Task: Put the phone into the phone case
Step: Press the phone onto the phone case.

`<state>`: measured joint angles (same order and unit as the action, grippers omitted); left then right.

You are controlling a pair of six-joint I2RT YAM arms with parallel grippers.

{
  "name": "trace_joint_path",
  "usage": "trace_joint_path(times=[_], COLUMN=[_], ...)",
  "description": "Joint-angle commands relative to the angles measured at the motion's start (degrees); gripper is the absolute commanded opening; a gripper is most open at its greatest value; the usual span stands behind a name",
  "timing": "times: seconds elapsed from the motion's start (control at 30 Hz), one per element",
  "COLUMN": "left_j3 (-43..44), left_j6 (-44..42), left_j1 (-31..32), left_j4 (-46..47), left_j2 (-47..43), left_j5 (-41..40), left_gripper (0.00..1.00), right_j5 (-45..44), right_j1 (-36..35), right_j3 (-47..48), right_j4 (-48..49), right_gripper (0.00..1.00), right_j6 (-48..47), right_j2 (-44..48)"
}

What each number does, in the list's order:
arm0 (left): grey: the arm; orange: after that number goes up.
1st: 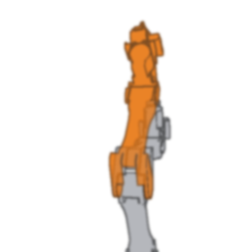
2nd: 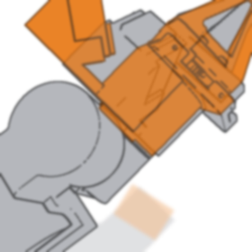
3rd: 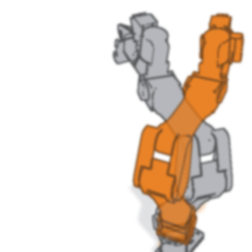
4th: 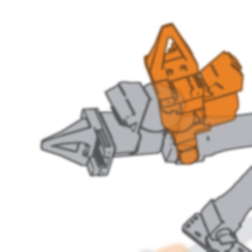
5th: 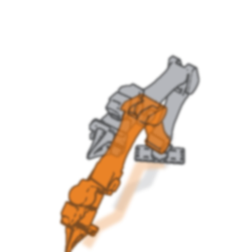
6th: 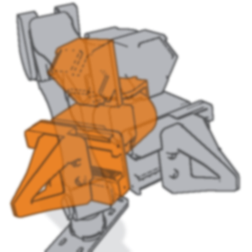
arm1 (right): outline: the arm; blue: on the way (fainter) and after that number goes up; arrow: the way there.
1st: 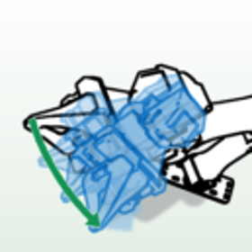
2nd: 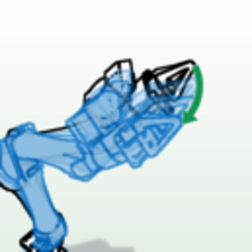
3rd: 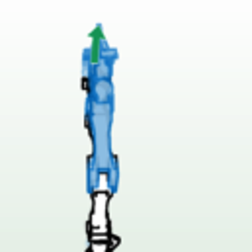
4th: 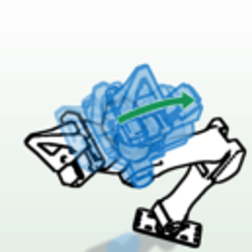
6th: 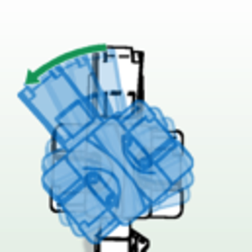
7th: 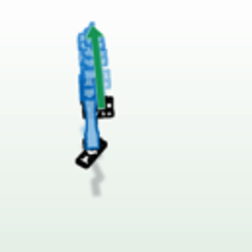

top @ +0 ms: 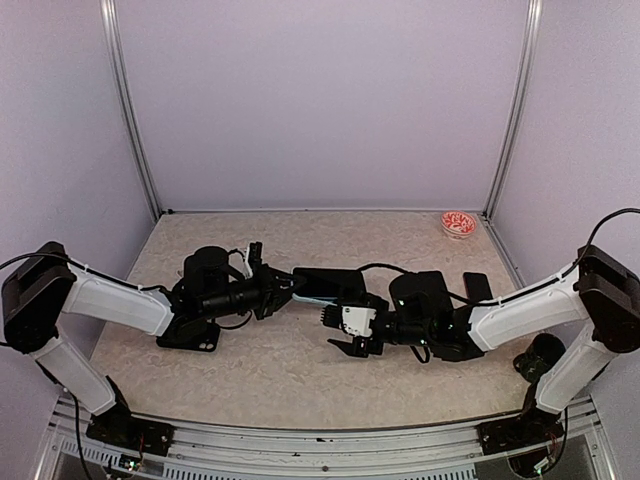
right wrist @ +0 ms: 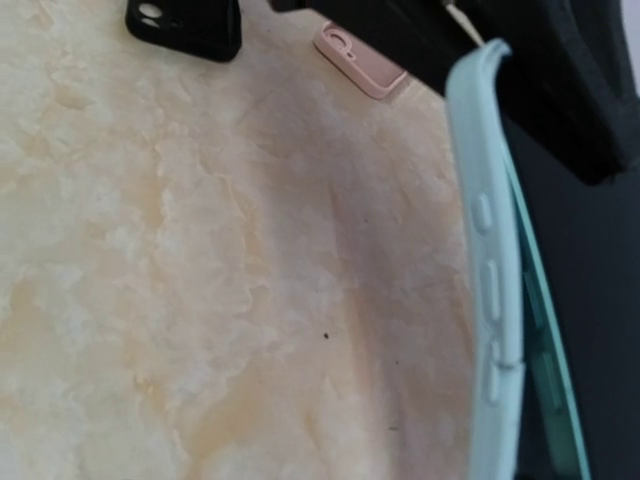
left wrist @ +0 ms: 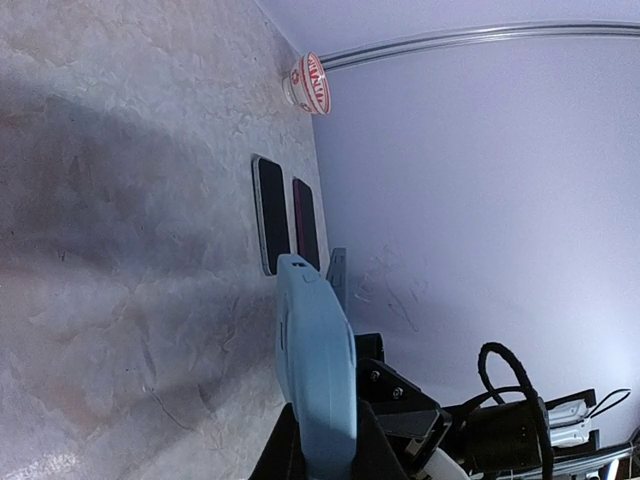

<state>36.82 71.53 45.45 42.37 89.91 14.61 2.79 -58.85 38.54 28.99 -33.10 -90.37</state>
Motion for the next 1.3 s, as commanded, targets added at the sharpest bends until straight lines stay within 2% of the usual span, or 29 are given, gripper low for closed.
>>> trace_joint_path(times=[0.0, 1.27], left_j3=[2.8, 2.3], left_j6=[-2.0, -3.4], left_j1=[0.9, 1.0], left_j4=[0.9, -5.6], left_j2=[0.6, -1.7], left_j5=[-2.3, -7.2], left_gripper=[0.0, 0.0], right_j5=[6.1, 12.9], right_j1=[-2.4, -3.4], right_j3=[2.9, 1.5], right_j4=[4.3, 7.0], right_gripper=[0.75, 0.75], right_j6=[-0.1, 0.7], right_j2=[0.0, 2.1])
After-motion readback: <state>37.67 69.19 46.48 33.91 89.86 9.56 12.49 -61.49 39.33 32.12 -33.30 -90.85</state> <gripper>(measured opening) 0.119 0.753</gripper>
